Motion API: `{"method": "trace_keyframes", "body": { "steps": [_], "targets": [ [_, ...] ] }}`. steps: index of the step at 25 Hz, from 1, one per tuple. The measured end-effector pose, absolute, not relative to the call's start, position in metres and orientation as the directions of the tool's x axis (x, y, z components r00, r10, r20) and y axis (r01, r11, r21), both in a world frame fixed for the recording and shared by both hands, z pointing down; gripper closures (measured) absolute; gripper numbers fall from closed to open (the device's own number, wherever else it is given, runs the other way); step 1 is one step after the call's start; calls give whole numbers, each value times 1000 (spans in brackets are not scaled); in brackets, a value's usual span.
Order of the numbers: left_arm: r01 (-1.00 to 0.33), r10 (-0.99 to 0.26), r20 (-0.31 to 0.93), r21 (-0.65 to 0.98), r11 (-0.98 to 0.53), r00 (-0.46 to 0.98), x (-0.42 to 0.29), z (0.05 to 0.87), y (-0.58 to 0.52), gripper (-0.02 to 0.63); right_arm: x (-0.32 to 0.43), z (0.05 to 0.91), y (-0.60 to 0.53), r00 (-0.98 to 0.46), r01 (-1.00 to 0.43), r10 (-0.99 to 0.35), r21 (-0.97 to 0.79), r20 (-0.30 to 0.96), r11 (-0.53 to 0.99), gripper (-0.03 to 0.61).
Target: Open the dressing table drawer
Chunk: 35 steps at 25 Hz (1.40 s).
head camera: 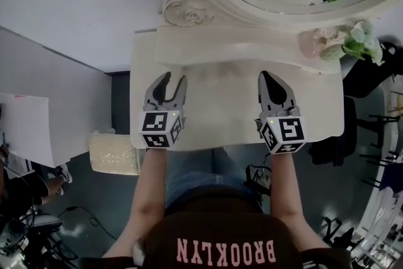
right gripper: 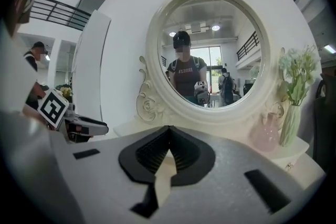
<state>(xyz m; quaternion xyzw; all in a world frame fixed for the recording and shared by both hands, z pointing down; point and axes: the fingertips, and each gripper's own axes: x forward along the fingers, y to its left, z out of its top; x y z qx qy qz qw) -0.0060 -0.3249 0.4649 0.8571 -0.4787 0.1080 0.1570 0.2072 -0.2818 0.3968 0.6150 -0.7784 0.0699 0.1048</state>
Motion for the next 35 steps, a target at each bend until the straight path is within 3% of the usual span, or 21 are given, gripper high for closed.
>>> {"method": "trace_keyframes", "body": {
  "steps": [14,26,35],
  "targets": [
    [-891,-749,505,96,-444,428,20,546,-321,456,229,490,-258,-224,-974,-894,-48,388,223,588],
    [-934,-780,541,34,-355,316,18,575,-353,457,237,516,-250,-221,-974,-881,-58,418,217,588],
    [-935,-796,539,-45,-352,274,18,584,-365,531,250,529,-242,-186,-982,-877,-61,443,178,588]
  ]
}}
